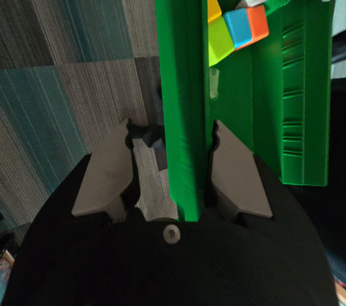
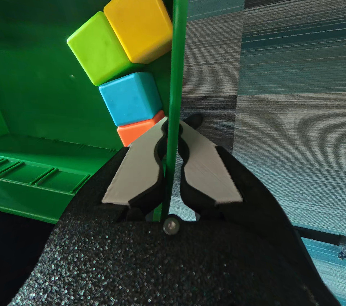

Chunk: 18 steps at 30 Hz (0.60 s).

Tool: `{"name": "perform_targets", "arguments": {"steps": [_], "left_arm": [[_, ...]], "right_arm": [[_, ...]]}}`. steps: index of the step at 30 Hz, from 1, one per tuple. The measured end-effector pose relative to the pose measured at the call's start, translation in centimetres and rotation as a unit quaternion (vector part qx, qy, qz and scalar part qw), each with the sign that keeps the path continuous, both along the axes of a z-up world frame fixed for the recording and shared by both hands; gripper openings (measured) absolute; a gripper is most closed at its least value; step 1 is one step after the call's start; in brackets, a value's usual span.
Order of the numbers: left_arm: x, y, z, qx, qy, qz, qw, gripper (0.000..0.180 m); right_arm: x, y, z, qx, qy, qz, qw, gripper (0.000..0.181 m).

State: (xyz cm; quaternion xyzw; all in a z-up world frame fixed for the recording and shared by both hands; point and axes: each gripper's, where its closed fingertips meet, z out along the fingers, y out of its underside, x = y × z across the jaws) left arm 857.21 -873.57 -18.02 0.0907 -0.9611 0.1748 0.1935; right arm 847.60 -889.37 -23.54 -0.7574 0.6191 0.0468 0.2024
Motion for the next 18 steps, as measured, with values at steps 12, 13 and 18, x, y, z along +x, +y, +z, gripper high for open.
{"name": "perform_targets", "arguments": {"steps": [12,13,18], "left_arm": [[7.6,4.3,-7.7,0.061,-0.066,-0.219,0.971,0.002],[8.3,4.4,-7.8,0.057,-0.066,-0.223,0.971,0.002],[9.5,4.3,-8.6,0.033,-0.016,-0.256,0.966,0.016]], "right_arm": [[6.0,3.4,-0.4,-0.077,0.044,-0.044,0.995,0.002],[6.5,3.8,-0.4,-0.083,0.048,-0.049,0.994,0.002],[8.1,5.1,-0.5,-0.088,0.062,-0.073,0.992,0.001]]}}
